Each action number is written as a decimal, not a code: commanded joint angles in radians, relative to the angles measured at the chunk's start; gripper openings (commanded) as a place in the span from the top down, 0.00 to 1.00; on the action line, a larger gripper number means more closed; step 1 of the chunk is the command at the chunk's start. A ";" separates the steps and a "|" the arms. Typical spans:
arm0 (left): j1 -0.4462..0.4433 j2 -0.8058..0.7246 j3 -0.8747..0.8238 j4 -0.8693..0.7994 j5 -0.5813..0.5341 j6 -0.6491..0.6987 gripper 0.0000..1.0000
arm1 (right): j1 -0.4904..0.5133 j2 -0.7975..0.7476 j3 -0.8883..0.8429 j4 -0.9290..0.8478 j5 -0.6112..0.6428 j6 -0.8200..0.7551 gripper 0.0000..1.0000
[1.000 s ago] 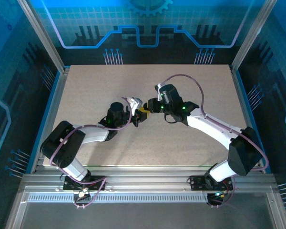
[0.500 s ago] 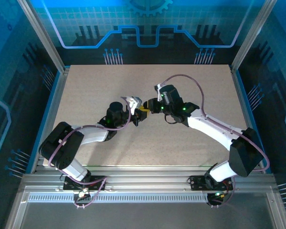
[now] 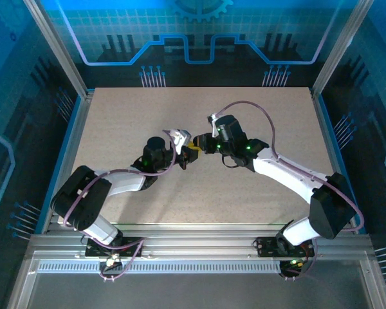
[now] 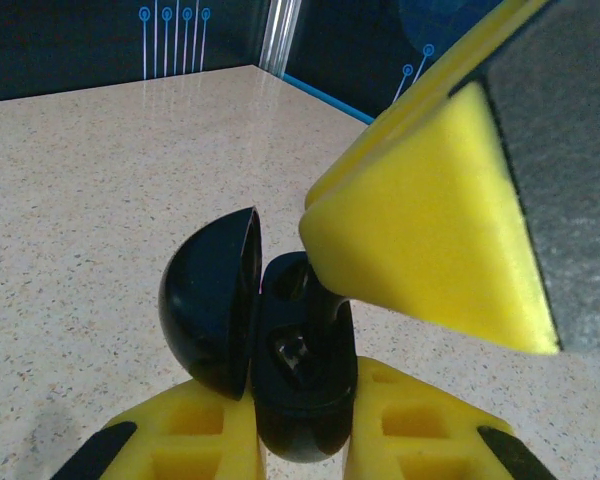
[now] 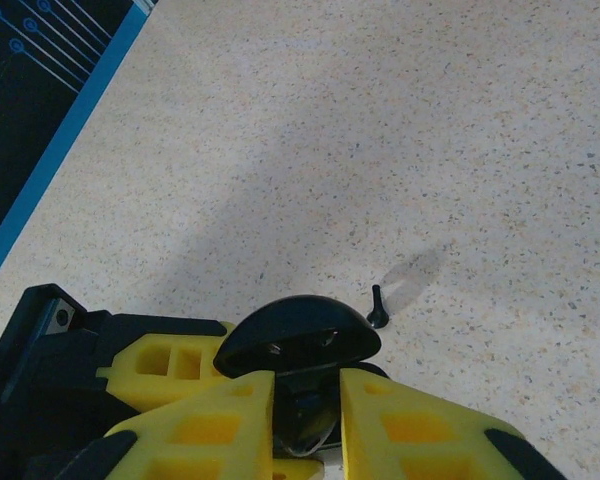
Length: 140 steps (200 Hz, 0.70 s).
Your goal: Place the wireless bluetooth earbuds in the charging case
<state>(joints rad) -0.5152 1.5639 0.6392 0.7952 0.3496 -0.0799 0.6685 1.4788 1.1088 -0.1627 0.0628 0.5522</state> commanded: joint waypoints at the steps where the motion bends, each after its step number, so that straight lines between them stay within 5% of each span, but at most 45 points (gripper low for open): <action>1: -0.007 -0.050 0.045 0.036 0.032 0.007 0.88 | 0.027 -0.018 -0.015 0.009 -0.037 -0.008 0.75; 49: -0.007 -0.081 0.040 -0.007 0.032 0.044 0.86 | 0.024 -0.074 0.000 0.013 -0.048 -0.007 0.59; 92: -0.008 -0.103 0.005 -0.022 0.035 0.148 0.86 | -0.025 -0.202 -0.004 -0.050 -0.107 0.011 0.56; 140: -0.011 -0.123 -0.033 -0.033 0.014 0.306 0.87 | -0.131 -0.237 0.024 -0.210 -0.382 0.118 0.54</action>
<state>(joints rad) -0.5159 1.4723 0.6247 0.7662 0.3569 0.1047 0.5697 1.2400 1.1088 -0.2543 -0.1444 0.5999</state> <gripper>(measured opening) 0.182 0.456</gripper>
